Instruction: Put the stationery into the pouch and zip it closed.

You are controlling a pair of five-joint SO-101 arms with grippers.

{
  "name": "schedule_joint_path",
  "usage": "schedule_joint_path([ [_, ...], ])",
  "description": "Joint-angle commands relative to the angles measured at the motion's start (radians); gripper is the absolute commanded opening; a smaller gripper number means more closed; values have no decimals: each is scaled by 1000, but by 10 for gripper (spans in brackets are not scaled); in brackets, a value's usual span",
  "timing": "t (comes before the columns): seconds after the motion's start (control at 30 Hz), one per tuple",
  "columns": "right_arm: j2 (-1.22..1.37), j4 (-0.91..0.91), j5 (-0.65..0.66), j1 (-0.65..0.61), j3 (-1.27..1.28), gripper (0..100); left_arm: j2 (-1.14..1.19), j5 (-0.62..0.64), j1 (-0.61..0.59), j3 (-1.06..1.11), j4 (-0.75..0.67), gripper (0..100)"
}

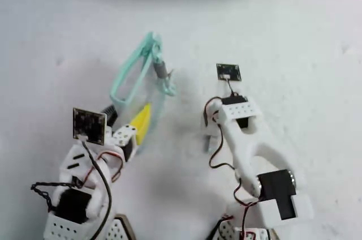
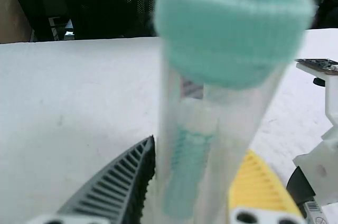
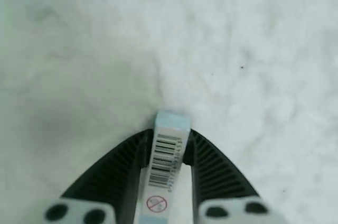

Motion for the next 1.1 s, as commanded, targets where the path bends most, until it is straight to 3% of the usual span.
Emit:
schedule_joint_path([
  [0.0,1,-4,-2,7,-34,16,-10,-11,-7,-17,-28,225],
  [0.37,-41,56,0,130,-32,16,-10,-11,-2,-17,-26,225],
  [1.07,-39,56,0,136,-32,16,-10,-11,1,-17,-26,225],
])
